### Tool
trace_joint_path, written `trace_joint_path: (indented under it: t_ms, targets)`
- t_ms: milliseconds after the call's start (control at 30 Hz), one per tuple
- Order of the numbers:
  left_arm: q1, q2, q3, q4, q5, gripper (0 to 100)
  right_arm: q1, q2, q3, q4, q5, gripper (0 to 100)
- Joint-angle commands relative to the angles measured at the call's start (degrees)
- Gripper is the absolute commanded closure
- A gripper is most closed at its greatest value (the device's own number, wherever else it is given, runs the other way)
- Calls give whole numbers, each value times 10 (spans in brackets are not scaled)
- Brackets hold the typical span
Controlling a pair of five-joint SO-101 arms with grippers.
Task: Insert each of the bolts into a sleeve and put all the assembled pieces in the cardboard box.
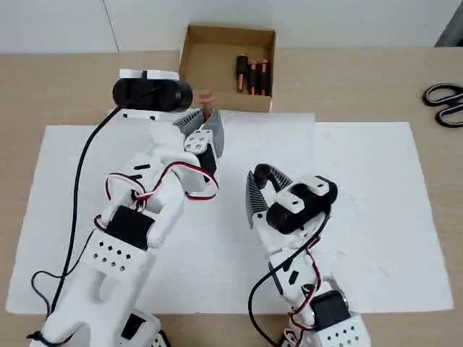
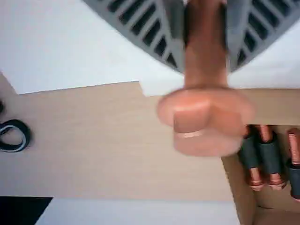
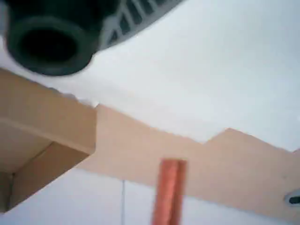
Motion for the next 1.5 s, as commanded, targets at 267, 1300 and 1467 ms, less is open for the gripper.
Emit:
trace_joint_path:
  t_ms: [267, 1300, 1467]
  targets:
    - [113, -40, 0, -17, 27, 994, -15, -23, 4, 73, 4, 995]
    - [119, -135, 226, -259, -23, 994, -16, -23, 4, 73, 4, 995]
    - [119, -135, 225, -275, -23, 994, -16, -23, 4, 73, 4, 995]
